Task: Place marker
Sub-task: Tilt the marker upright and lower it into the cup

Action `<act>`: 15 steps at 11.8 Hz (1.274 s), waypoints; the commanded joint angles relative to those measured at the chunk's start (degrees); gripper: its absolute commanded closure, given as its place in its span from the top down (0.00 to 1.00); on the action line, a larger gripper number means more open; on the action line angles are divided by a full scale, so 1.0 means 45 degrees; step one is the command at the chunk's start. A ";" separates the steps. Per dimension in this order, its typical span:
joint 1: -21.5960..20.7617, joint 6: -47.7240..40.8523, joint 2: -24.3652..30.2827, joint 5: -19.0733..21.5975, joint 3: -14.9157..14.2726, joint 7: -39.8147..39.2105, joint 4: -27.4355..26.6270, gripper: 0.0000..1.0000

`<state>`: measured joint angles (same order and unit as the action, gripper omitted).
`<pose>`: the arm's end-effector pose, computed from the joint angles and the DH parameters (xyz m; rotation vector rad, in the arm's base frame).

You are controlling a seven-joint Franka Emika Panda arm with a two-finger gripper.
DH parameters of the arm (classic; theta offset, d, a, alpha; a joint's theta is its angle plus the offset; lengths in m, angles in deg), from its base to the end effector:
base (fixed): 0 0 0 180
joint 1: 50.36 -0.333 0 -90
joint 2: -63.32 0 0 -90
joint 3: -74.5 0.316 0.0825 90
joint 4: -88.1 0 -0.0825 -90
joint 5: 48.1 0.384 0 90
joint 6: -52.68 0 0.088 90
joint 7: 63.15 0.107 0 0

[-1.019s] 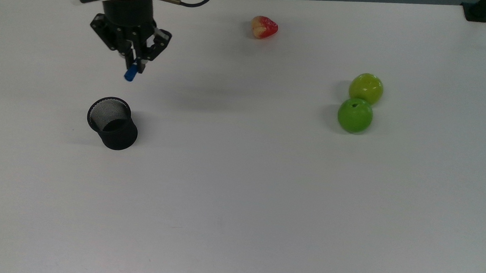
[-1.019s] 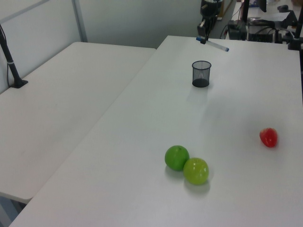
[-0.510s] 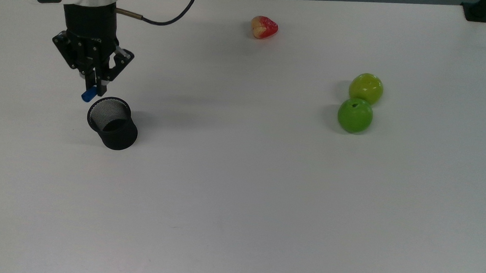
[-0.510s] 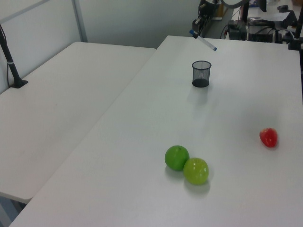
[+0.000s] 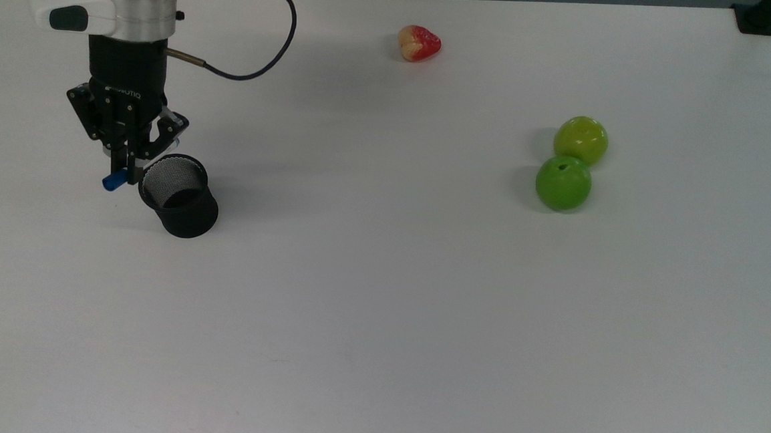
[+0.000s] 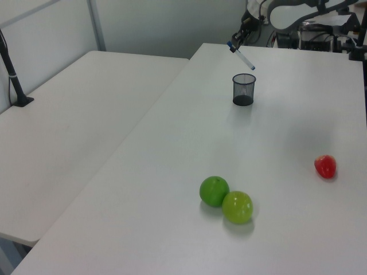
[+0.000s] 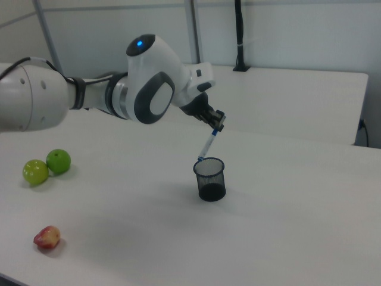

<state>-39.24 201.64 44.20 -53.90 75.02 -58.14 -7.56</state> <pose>0.6859 -0.1271 0.4793 2.8930 -0.2949 0.8872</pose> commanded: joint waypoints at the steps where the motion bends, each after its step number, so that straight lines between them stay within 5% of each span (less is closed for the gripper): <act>1: 0.0087 0.1739 -0.0282 -0.0254 -0.0098 -0.0157 -0.0696 0.10; 11: -0.0127 0.2152 -0.0791 -0.0254 -0.0098 -0.0099 -0.1321 0.19; 13: -0.0147 0.2171 -0.0771 -0.0254 -0.0098 -0.0059 -0.1420 0.47; 15: -0.0166 0.2152 -0.0771 -0.0235 -0.0098 -0.0001 -0.1420 1.00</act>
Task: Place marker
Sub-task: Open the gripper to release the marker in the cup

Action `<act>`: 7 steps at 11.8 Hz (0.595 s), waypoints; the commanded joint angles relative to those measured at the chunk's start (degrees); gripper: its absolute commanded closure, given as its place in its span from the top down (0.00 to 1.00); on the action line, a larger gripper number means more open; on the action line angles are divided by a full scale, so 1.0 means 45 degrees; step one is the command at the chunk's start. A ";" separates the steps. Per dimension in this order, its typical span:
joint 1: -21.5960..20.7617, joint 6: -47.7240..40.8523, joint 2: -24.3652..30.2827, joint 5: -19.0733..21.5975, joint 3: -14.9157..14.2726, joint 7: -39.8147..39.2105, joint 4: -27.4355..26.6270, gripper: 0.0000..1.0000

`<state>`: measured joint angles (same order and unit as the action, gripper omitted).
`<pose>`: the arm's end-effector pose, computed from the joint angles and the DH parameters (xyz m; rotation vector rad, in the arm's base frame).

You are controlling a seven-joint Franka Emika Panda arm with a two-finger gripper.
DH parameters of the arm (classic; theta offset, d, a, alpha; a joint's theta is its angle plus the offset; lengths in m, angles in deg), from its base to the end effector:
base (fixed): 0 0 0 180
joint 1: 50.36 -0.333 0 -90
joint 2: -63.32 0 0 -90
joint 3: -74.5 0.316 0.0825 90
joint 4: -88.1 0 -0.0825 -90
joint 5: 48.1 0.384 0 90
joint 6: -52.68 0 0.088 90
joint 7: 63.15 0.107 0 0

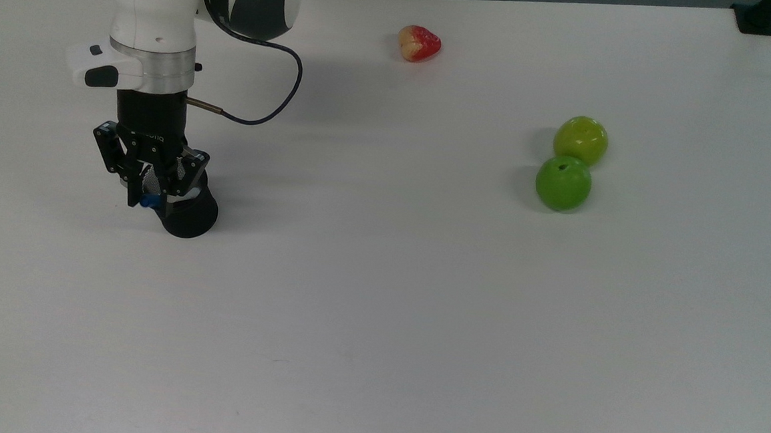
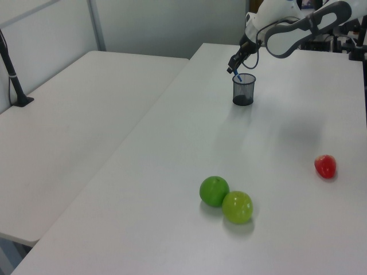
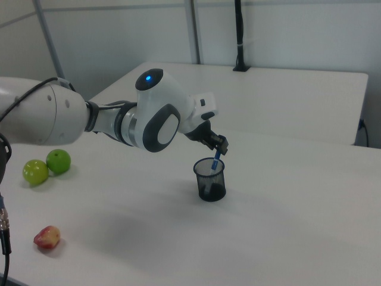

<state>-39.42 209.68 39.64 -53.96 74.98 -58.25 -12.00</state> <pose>0.6886 -0.1238 0.4029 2.9133 -0.2740 0.8667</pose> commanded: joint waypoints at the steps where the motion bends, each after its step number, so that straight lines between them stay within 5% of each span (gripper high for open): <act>1: -0.0126 0.0345 0.0244 -0.0222 -0.0088 0.0140 -0.0414 1.00; 7: -0.0341 0.0190 0.0418 -0.0242 -0.0069 0.0337 -0.0180 1.00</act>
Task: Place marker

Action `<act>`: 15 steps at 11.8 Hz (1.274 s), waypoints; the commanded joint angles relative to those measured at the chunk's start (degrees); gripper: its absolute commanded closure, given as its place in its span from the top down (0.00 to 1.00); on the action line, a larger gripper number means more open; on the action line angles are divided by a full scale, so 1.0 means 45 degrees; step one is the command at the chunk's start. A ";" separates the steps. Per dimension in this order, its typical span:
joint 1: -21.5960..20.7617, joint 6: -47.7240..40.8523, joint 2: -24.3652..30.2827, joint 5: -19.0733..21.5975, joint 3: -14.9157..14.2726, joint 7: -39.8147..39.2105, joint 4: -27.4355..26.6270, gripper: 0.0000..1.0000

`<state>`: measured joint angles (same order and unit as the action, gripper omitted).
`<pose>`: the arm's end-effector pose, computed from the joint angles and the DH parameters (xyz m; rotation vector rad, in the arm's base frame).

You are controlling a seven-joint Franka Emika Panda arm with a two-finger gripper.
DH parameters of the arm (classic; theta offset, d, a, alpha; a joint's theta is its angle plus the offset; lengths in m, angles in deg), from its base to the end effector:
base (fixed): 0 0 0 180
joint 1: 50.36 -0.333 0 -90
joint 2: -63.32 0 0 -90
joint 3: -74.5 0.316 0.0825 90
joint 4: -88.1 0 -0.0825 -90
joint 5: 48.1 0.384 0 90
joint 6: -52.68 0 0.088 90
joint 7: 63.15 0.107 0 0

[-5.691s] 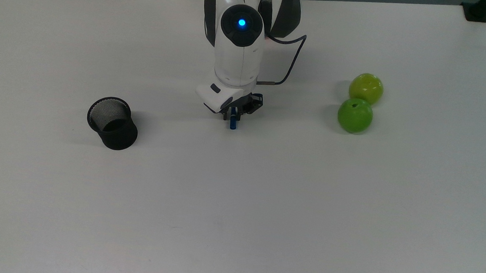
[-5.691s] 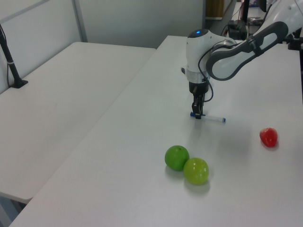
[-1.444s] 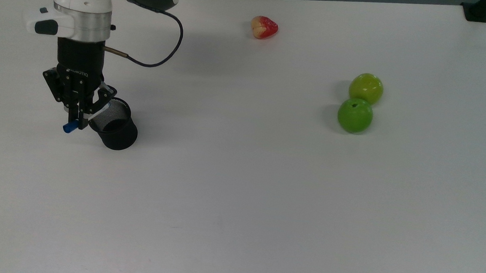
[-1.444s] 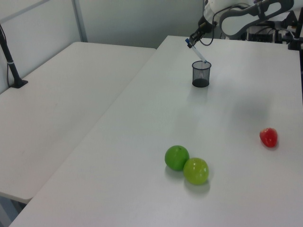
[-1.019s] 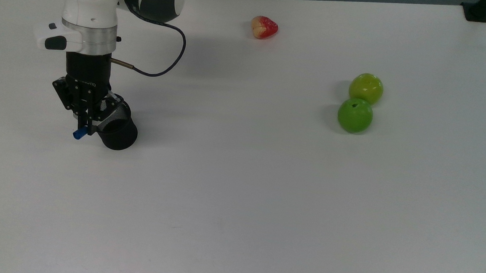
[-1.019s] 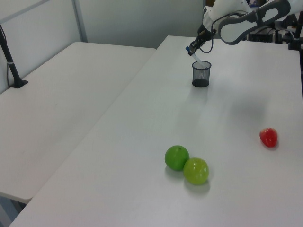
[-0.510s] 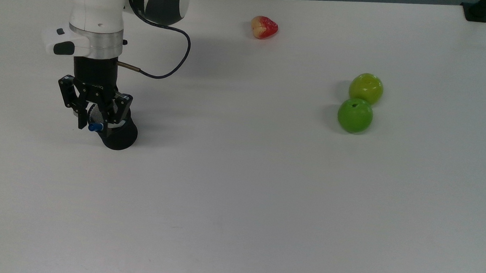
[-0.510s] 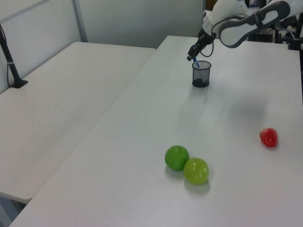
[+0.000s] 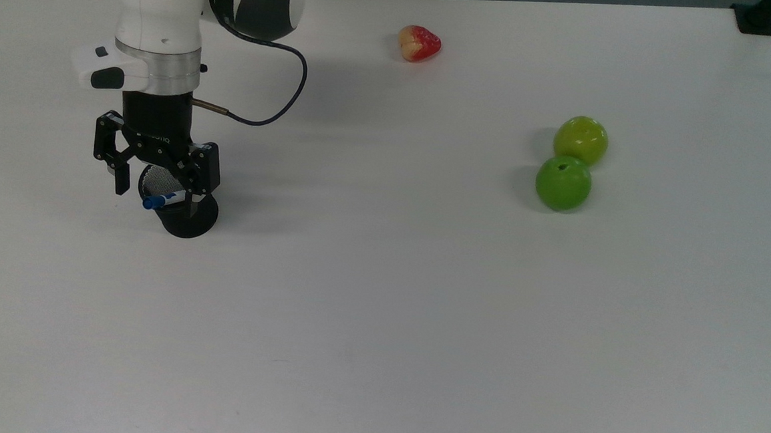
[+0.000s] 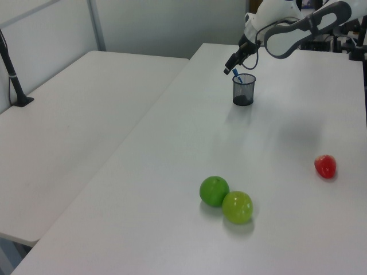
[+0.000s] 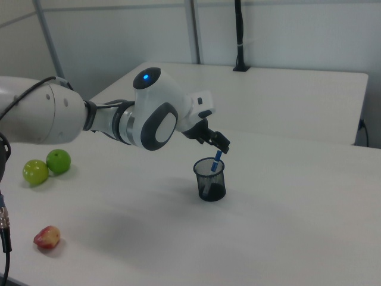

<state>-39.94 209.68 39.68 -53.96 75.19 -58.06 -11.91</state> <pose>0.6903 -0.1154 0.4042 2.9185 -0.2618 0.8727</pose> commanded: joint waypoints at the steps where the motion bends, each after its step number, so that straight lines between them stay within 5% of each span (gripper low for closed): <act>1: -0.0399 0.0015 0.0545 -0.0242 -0.0114 0.0275 -0.0160 1.00; 6: -0.1452 -0.5130 0.1189 -0.0242 0.0002 0.0177 0.1908 1.00; 9: -0.2837 -0.8141 0.2028 -0.0223 0.0003 0.0274 0.1989 1.00; 15: -0.4189 -1.3025 0.4312 -0.0126 -0.0055 0.0099 0.1911 1.00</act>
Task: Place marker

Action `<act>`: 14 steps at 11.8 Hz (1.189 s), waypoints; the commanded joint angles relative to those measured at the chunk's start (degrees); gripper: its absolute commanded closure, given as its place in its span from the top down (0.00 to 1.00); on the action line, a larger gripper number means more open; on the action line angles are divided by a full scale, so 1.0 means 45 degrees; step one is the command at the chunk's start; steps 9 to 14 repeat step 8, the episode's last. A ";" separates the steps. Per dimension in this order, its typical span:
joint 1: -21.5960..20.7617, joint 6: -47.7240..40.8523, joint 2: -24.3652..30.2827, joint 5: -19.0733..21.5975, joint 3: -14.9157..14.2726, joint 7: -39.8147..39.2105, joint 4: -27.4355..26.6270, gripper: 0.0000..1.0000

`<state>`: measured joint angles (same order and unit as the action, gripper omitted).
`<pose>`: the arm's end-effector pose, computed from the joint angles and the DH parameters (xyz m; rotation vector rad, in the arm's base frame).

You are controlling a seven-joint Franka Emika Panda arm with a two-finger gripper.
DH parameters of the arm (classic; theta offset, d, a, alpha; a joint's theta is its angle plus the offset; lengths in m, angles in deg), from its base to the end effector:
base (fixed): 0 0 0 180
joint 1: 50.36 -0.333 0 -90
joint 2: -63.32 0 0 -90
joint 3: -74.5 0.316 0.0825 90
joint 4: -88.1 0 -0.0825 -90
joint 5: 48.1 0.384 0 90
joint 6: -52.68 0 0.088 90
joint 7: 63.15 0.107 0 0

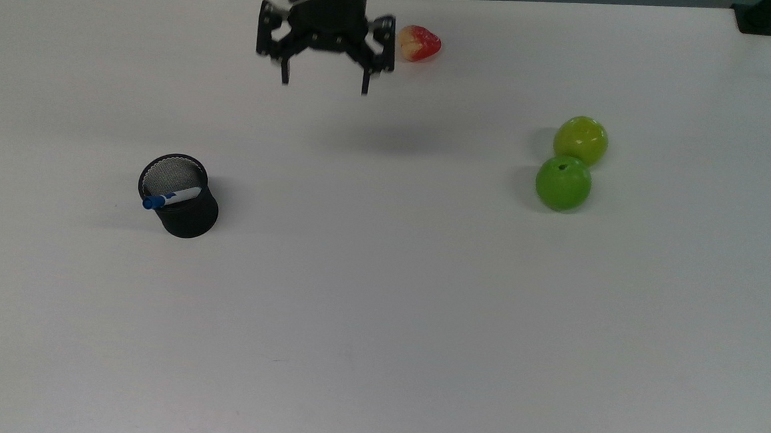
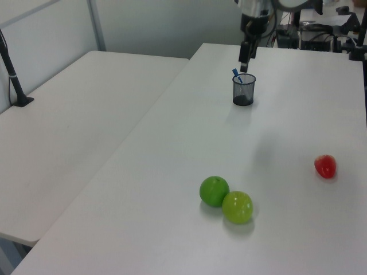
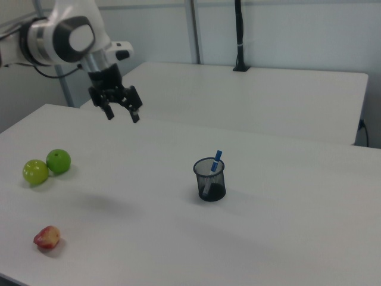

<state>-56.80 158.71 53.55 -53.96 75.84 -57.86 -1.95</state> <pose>0.6220 0.0758 0.5498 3.0518 0.1005 0.1813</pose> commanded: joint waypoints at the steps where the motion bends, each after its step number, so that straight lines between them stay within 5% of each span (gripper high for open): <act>1: -0.0540 -0.2384 0.1621 -0.0009 -0.0258 0.0055 -0.0323 1.00; 4: -0.0211 -0.3715 0.2541 0.0810 -0.0278 0.0114 -0.0499 1.00; 14: -0.0053 -0.3876 0.2524 0.0852 -0.0278 0.0094 -0.0401 1.00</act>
